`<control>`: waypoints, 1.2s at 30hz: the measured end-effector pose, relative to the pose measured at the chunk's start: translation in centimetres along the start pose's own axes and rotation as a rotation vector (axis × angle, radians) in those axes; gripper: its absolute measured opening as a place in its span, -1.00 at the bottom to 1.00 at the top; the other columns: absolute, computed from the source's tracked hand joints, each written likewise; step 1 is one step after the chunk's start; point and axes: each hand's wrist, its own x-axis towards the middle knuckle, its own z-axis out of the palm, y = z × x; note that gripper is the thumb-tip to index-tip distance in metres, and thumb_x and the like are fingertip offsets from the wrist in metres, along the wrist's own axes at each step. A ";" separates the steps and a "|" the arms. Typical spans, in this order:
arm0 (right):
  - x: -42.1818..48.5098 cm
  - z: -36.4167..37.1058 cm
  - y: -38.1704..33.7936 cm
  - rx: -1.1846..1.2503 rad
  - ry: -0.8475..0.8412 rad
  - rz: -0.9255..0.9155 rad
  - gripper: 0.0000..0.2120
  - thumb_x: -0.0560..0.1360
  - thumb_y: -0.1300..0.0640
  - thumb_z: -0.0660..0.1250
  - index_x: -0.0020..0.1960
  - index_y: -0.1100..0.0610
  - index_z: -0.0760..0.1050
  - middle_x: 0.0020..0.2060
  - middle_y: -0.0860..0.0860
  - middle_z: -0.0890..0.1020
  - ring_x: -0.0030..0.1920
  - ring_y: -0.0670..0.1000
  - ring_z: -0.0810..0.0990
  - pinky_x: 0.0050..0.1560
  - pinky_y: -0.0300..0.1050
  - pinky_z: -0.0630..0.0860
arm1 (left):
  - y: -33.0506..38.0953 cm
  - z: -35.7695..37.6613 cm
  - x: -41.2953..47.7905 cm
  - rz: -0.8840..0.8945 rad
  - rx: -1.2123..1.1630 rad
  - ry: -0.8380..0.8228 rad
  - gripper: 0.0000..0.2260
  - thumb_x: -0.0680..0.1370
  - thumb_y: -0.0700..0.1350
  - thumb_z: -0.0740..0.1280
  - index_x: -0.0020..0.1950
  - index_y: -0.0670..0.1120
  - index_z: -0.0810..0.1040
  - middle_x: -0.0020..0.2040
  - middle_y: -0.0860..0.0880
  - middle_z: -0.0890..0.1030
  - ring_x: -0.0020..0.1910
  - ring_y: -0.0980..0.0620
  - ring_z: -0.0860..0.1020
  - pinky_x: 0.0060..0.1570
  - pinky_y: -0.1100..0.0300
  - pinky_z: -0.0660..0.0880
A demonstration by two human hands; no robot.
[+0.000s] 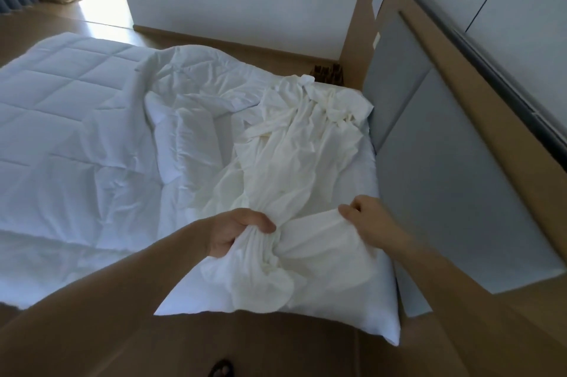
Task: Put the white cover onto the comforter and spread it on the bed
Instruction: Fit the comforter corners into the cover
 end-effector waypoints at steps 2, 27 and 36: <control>1.2 -0.4 -0.4 -0.082 0.076 -0.021 -0.70 0.64 -0.04 0.21 -0.21 0.08 0.37 -0.26 -0.03 0.48 -0.23 0.01 0.46 -0.25 -0.09 0.32 | 0.3 0.4 -0.5 0.024 0.015 0.031 -0.28 0.23 -0.18 0.55 0.37 -0.20 0.44 0.14 -0.26 0.63 0.08 -0.26 0.63 0.07 -0.12 0.58; 3.0 3.1 -16.8 -0.600 -0.462 -0.748 0.23 0.19 -0.11 0.67 0.62 -0.05 -0.05 0.37 -0.07 0.46 0.35 -0.04 0.43 0.26 -0.27 0.32 | 7.4 -1.3 -3.1 0.073 0.694 -0.023 -0.68 0.40 -0.35 0.50 0.11 -0.16 0.59 -0.05 0.00 0.67 0.05 0.03 0.63 0.10 0.19 0.53; 7.1 4.5 -18.4 -0.628 -0.555 -0.566 -0.69 0.31 0.02 0.54 -0.01 0.08 0.57 -0.21 -0.06 0.61 -0.21 0.00 0.61 -0.17 -0.11 0.55 | 9.6 -4.6 -3.3 0.016 1.001 0.184 -0.73 0.39 -0.21 0.53 0.06 -0.10 0.63 -0.07 -0.06 0.69 -0.04 -0.02 0.66 0.03 0.17 0.59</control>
